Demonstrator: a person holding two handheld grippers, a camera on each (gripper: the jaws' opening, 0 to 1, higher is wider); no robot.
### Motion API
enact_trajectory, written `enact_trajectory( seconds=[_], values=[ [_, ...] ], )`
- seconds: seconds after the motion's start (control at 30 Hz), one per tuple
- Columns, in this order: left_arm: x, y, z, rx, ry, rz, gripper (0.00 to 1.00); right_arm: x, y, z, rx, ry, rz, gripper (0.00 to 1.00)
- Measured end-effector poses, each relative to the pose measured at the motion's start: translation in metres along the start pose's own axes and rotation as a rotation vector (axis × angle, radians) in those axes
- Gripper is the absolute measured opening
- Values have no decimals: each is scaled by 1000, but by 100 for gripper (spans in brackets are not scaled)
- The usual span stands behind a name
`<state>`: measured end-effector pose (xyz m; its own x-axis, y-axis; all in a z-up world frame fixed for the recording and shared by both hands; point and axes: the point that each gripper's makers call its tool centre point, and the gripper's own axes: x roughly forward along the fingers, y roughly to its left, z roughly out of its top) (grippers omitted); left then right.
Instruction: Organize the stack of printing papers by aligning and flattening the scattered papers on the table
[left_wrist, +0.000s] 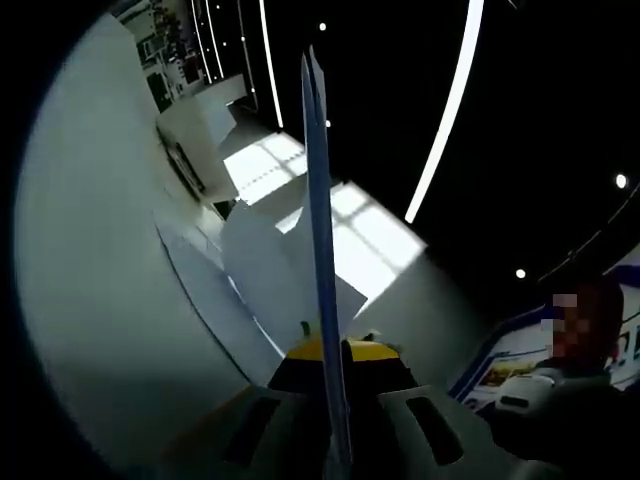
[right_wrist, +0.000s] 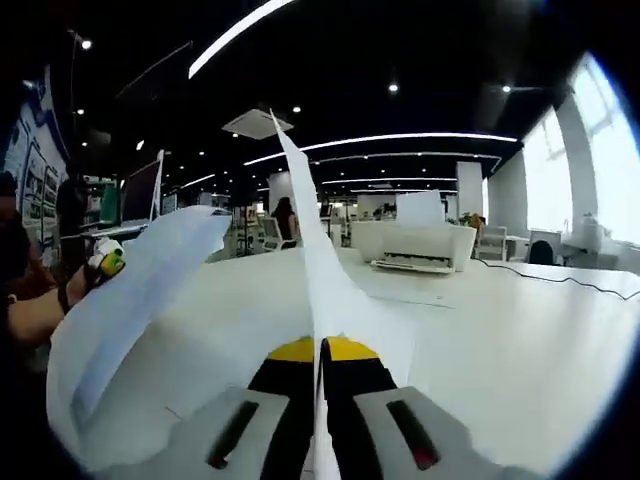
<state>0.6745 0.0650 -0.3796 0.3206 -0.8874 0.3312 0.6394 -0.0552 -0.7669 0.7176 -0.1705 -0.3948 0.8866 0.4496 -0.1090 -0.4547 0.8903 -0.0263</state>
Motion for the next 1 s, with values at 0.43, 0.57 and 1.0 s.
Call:
enact_trajectory(
  seconds=[0.43, 0.57, 1.0],
  values=[
    [-1, 0, 0, 2, 1, 1, 6, -27, 23, 75, -36, -155, 47, 0],
    [0, 0, -1, 3, 2, 1, 6, -38, 29, 95, -40, -195, 62, 0],
    [2, -3, -4, 3, 2, 2, 6, -71, 33, 151, -23, -233, 143, 0]
  ],
)
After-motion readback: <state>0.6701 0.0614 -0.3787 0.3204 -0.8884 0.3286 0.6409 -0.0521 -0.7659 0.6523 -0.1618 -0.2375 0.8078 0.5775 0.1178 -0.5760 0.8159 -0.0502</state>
